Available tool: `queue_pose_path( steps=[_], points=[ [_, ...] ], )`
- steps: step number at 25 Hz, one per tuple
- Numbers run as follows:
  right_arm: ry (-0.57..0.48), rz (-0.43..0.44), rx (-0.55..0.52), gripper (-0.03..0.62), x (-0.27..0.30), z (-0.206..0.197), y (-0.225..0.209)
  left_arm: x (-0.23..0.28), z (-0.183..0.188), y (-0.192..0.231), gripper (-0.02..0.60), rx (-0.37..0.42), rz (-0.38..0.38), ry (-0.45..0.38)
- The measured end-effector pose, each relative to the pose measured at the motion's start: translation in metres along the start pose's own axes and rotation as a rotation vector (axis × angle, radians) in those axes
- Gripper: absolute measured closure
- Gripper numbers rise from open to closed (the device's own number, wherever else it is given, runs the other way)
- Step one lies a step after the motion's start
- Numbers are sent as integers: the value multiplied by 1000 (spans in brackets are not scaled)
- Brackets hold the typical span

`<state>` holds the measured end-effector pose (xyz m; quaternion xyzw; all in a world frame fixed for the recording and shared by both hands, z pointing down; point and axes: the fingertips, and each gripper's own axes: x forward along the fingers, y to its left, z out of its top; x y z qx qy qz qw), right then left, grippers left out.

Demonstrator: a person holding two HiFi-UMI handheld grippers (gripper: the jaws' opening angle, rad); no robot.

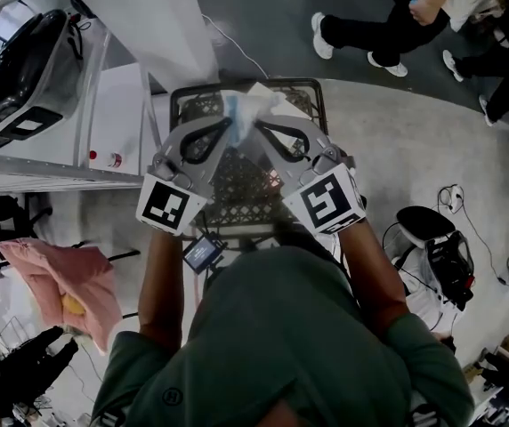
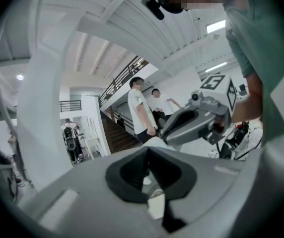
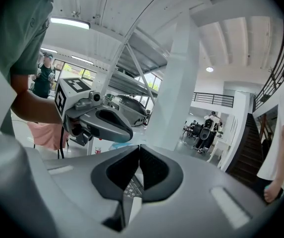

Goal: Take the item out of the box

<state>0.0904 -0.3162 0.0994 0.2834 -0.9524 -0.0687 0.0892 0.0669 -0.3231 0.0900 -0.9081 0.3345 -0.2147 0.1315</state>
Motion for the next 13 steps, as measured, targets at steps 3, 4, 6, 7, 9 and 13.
queue_pose_path(
  steps=[3,4,6,7,9,13],
  points=[
    [1,1,5,582,2,-3,0,1,-5,0,578,-7,0,4],
    [1,2,6,582,3,-4,1,1,-6,0,578,-8,0,7],
    [3,4,7,582,3,-6,1,1,-9,-1,578,-10,-1,11],
    [4,4,9,582,3,-7,1,2,-10,-1,578,-12,-1,13],
    [9,7,9,582,3,-9,0,3,-11,-2,578,-16,-2,19],
    [10,6,13,582,1,-12,-2,7,-12,-4,578,-20,-4,23]
  ],
)
